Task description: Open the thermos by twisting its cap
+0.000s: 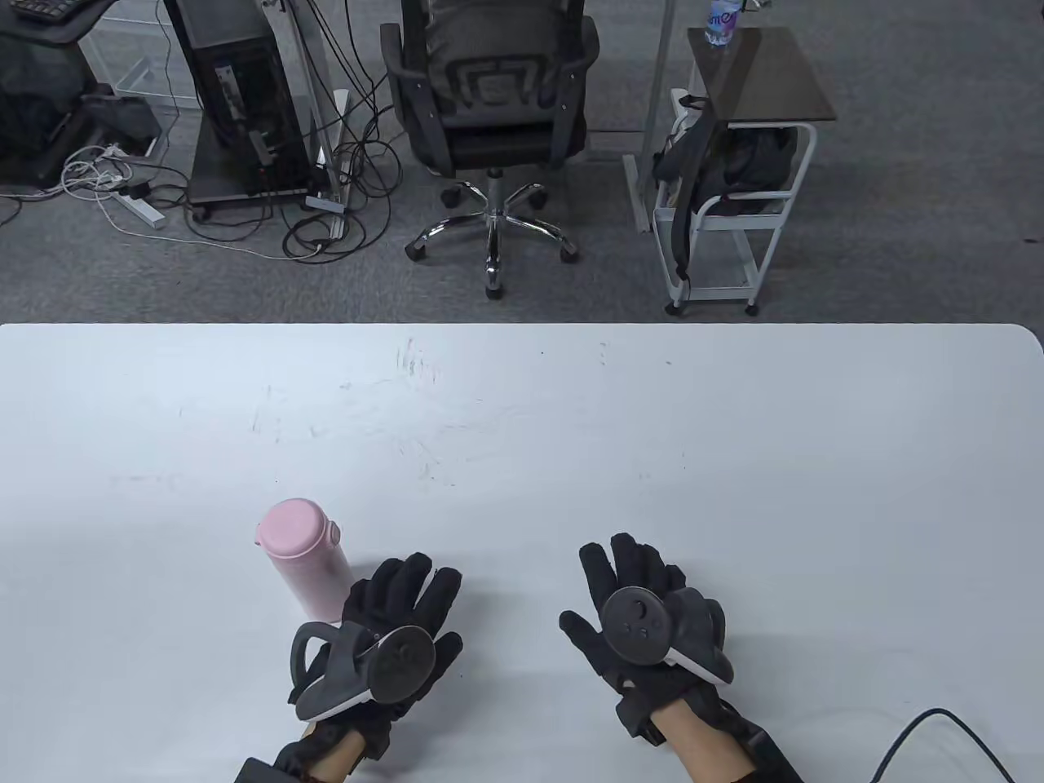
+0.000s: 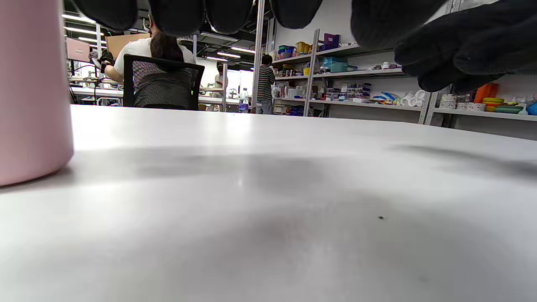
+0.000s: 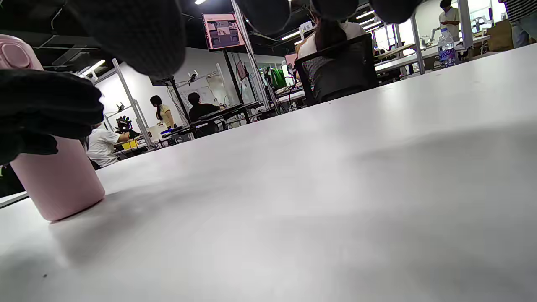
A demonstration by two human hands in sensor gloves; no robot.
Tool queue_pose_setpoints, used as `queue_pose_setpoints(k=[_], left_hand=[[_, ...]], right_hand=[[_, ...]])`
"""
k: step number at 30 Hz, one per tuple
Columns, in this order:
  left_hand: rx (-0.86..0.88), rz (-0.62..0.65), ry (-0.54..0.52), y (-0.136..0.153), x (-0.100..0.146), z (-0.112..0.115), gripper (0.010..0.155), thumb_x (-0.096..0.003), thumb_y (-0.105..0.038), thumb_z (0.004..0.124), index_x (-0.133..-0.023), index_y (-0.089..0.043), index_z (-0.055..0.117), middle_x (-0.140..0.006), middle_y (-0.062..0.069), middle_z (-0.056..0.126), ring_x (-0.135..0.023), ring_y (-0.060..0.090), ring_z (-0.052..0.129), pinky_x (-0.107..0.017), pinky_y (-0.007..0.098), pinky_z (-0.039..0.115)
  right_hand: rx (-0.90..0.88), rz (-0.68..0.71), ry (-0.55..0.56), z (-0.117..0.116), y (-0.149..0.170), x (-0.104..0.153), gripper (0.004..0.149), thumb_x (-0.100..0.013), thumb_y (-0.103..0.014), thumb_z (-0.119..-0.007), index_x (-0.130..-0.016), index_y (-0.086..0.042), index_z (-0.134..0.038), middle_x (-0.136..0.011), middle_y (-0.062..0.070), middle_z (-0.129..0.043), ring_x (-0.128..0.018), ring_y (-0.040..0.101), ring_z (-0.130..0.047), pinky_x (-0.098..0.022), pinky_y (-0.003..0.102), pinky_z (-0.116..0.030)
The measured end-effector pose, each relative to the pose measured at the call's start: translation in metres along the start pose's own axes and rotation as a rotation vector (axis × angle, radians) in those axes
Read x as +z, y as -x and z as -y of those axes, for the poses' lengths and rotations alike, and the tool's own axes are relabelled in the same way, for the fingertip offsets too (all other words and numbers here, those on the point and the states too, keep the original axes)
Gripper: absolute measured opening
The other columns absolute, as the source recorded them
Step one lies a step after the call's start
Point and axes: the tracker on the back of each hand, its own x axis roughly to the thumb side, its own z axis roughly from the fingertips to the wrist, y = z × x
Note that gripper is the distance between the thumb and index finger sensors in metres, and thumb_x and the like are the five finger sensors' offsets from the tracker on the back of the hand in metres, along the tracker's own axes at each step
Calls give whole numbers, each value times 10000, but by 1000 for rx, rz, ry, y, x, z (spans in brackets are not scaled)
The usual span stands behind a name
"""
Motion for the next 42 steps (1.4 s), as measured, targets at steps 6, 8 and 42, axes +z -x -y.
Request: queue_pose_setpoints(k=[6,8,42], left_hand=[[10,-4,-10,1,1,0,740,-511,-512,707,-1133,-212,440,-1167,217,432,-997,576,466,-576,887,383],[15,3,-23,1,2,-2,738,-512,-514,706,-1132,-216,439,-1168,210,436,-1002,569,470,-588,876,395],[856,-473,-493,117,45,5,1138,-462,-524,895,-1051,-156,-7,-1175,140,159,-1090,430,287,-791,633,436]], right_hand=[[-16,8,-9,-1,-1,0,818,-529,-501,-708,-1119,-44,-373,-1090,361,-294,-914,654,-384,-575,816,-345],[-13,8,-5,-1,-1,0,818,-529,-501,-707,-1119,-44,-371,-1090,361,-295,-914,653,-386,-575,816,-346],[-31,38,5,-4,-2,0,809,-525,-487,-718,-1112,-35,-392,-1084,367,-325,-908,642,-421,-579,810,-356]])
